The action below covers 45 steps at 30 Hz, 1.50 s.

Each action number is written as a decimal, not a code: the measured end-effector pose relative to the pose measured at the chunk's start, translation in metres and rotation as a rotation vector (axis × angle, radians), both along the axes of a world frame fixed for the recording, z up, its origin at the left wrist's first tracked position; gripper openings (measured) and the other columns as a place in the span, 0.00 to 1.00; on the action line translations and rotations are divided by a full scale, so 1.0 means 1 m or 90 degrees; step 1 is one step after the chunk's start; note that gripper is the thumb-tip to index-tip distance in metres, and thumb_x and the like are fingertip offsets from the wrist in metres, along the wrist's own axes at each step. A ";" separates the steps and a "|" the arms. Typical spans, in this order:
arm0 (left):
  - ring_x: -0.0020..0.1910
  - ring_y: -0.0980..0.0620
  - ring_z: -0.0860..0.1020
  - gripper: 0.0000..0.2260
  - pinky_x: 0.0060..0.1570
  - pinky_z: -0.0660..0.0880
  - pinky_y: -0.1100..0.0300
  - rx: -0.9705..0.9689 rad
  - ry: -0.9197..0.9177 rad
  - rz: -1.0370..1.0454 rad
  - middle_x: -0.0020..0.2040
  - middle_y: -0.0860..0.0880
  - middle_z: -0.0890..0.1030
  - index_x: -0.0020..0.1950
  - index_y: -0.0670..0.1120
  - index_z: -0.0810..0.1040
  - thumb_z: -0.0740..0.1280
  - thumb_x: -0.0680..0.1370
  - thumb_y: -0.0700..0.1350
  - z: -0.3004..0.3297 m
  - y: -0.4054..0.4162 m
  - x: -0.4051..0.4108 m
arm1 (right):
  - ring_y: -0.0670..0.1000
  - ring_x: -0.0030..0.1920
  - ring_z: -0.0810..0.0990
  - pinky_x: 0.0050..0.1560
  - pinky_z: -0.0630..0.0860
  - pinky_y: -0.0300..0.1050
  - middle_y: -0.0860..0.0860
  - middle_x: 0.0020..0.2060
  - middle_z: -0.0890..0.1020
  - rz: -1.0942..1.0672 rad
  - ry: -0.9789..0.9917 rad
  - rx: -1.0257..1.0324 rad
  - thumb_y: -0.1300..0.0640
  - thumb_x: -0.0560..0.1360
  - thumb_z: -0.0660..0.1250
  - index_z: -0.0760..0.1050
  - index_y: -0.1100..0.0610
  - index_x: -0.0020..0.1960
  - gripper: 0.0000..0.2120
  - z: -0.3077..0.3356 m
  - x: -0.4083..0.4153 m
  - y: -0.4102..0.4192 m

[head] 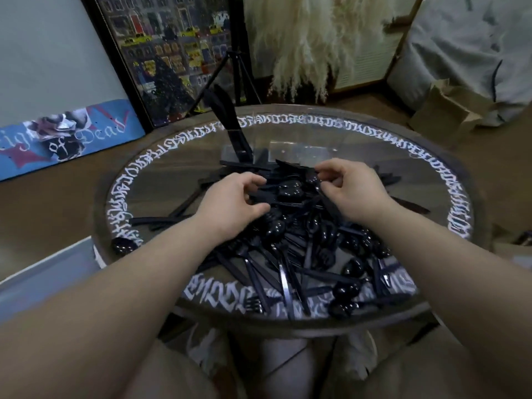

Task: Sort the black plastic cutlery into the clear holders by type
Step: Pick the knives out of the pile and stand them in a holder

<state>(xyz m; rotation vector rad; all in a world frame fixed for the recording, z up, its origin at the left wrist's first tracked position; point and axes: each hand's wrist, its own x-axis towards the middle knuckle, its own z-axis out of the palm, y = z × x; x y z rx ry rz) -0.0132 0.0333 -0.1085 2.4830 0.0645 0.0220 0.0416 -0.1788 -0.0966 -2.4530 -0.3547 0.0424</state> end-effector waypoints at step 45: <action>0.68 0.47 0.68 0.34 0.65 0.67 0.45 0.212 0.173 0.073 0.69 0.50 0.69 0.72 0.58 0.66 0.74 0.69 0.57 -0.051 0.096 -0.024 | 0.51 0.62 0.67 0.53 0.69 0.43 0.52 0.50 0.79 0.173 -0.065 -0.179 0.55 0.79 0.59 0.73 0.48 0.65 0.16 -0.055 -0.005 0.095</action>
